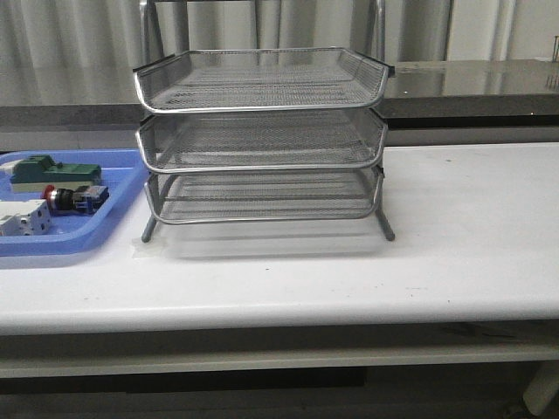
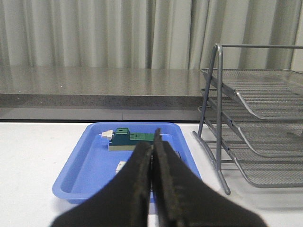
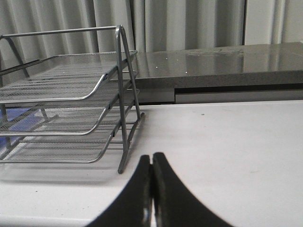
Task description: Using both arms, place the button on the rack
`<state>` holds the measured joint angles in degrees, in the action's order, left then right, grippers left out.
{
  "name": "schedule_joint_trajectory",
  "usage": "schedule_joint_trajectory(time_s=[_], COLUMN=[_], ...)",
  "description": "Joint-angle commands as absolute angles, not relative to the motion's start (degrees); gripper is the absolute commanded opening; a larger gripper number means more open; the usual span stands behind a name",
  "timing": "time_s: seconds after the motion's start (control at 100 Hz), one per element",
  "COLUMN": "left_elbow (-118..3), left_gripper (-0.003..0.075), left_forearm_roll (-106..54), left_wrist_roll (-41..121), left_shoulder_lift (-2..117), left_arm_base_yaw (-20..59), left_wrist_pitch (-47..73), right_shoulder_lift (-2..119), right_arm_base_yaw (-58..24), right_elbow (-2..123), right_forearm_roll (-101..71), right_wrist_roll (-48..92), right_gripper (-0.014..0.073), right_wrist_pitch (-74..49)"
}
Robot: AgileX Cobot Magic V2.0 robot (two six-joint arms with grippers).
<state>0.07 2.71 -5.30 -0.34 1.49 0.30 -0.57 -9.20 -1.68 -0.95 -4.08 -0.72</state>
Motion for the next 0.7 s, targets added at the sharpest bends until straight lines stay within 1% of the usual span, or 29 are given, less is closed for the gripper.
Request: schedule_joint_trajectory(time_s=[0.0,0.16,0.3,0.44,0.69], left_elbow=[2.7,2.7,2.7,2.7,2.7], left_gripper=[0.0004,0.0004,0.0004,0.0004,0.0004], left_forearm_roll=[2.58,2.58,2.58,2.58,2.58], left_wrist_roll=[-5.79,-5.79,-5.79,-5.79,-5.79], left_shoulder_lift=[-2.15,-2.15,-2.15,-2.15,-2.15], left_arm_base_yaw=[1.37,1.37,1.37,1.37,1.37], left_wrist_pitch=[-3.89,-3.89,-3.89,-3.89,-3.89], right_shoulder_lift=[-1.63,0.0,4.69,11.9,28.7], right_arm_base_yaw=[-8.94,-8.94,-8.94,-8.94,-8.94], right_elbow=[1.0,6.37,12.96,20.83,32.92], right_forearm_roll=[-3.52,-5.69,-5.79,-6.26,-8.65], right_wrist_roll=[-4.03,-4.03,-4.03,-4.03,-4.03], right_gripper=[-0.0067,-0.0067,-0.0067,-0.0067,-0.0067], right_wrist_pitch=[0.97,-6.02,-11.81,-18.98,-29.04])
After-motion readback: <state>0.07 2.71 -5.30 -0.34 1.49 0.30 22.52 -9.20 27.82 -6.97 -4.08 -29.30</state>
